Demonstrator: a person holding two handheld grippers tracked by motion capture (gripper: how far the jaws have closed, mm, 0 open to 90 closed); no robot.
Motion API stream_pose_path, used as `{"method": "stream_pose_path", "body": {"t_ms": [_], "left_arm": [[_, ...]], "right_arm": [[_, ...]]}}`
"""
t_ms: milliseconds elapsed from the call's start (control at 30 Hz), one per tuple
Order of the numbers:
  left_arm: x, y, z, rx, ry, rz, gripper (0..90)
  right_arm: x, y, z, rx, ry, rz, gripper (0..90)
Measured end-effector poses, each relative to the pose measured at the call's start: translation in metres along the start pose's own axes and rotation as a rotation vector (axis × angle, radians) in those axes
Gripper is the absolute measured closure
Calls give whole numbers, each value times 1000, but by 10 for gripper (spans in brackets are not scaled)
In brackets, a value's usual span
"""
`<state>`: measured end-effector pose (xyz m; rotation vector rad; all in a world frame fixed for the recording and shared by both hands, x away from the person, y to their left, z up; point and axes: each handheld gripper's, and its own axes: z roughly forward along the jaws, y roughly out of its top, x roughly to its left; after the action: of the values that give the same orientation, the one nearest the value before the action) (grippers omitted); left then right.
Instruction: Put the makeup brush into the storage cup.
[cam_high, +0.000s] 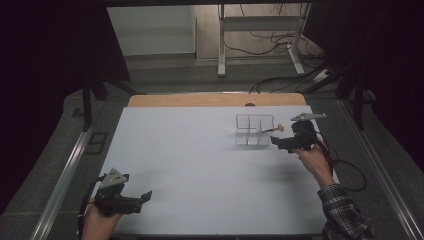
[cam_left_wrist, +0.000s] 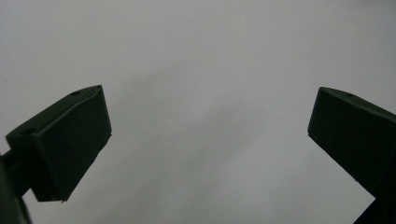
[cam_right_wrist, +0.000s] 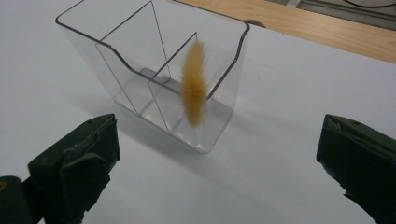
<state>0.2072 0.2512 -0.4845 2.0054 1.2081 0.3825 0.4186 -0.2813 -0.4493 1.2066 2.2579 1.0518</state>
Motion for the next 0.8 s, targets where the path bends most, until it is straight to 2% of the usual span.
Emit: {"method": "stream_pose_path", "body": {"t_ms": [267, 800], "left_arm": [[0, 0, 1, 5, 1, -1, 0], [1, -1, 2, 23, 9, -9, 1]], "right_arm": [[6, -2, -4, 6, -2, -29, 0], [15, -11, -10, 14, 5, -53, 0]]}}
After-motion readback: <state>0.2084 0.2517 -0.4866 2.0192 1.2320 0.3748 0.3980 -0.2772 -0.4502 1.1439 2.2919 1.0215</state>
